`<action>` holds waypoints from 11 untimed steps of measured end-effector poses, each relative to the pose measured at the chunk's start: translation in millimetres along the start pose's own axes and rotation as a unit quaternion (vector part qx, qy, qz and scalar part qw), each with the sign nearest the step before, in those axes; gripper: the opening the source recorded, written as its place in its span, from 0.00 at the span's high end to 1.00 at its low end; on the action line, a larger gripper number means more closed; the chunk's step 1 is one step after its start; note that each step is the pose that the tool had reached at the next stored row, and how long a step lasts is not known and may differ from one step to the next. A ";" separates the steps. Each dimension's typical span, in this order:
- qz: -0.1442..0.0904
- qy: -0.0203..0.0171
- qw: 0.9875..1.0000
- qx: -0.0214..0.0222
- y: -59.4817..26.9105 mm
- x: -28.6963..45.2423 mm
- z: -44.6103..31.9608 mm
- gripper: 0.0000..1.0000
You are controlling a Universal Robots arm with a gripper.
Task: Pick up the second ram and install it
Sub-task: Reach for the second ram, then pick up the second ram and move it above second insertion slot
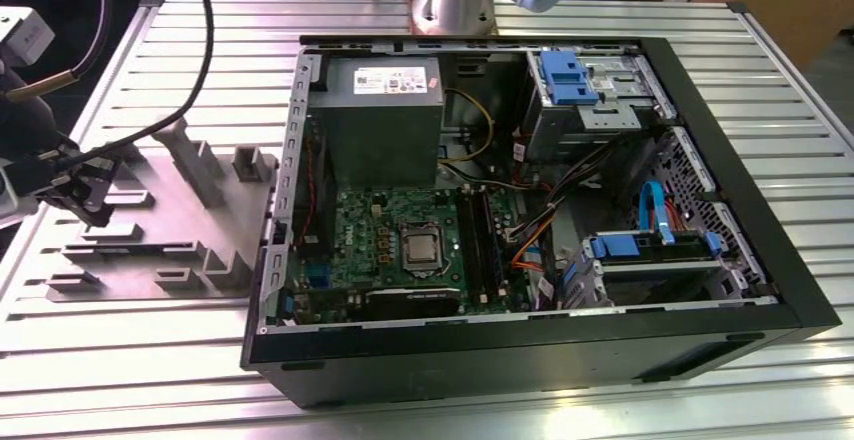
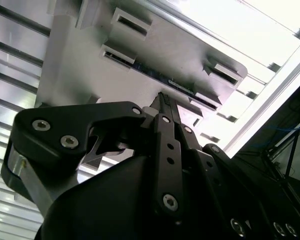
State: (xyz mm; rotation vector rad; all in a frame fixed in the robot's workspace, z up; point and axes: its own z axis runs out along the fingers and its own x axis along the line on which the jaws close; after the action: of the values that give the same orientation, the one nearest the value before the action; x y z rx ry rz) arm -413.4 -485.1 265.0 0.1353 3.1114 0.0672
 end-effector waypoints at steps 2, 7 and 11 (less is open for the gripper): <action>0.000 0.000 1.000 0.000 0.0 0.0 0.0 0.90; 0.000 0.000 1.000 0.000 -0.1 0.5 0.7 0.90; 0.000 0.000 1.000 0.000 -0.1 0.6 0.8 0.90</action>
State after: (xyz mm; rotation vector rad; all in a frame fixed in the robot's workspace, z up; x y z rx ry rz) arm -413.9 -485.2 264.1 0.1352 3.1113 0.0672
